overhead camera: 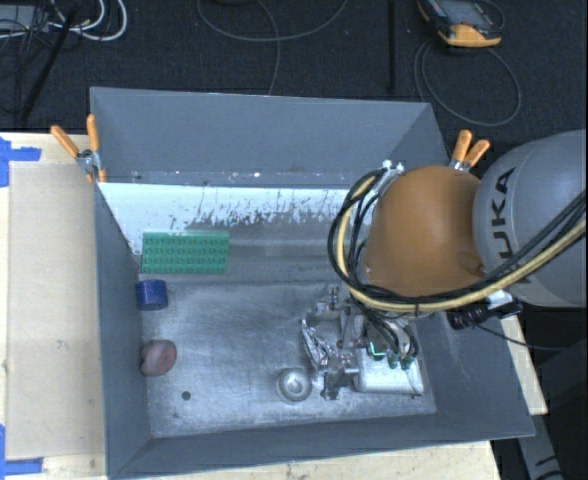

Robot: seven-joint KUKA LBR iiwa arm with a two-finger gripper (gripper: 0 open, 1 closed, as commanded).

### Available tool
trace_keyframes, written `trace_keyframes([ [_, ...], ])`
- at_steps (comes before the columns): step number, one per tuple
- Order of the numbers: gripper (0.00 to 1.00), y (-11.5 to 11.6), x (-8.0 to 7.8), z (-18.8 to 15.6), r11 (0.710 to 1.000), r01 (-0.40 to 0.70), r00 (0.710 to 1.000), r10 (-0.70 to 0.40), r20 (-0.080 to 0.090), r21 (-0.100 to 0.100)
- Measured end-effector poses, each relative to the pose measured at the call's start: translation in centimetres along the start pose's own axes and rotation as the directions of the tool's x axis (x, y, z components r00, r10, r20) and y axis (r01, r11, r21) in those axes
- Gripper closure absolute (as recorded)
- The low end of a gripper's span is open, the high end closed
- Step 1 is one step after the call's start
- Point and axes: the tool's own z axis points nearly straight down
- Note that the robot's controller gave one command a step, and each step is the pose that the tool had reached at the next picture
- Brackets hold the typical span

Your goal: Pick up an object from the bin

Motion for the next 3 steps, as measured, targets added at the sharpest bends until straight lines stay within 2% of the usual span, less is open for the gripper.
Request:
trace_keyframes([
  [1,0.0,-2.9,-0.1,8.7,0.965,-0.264,0.964,0.264,0.01,-0.003],
  [2,0.0,-7.3,-3.9,10.7,0.972,-0.237,0.972,0.237,0.01,-0.006],
  [3,0.0,-4.7,-4.8,10.6,0.95,-0.312,0.95,0.312,0.011,-0.001],
])
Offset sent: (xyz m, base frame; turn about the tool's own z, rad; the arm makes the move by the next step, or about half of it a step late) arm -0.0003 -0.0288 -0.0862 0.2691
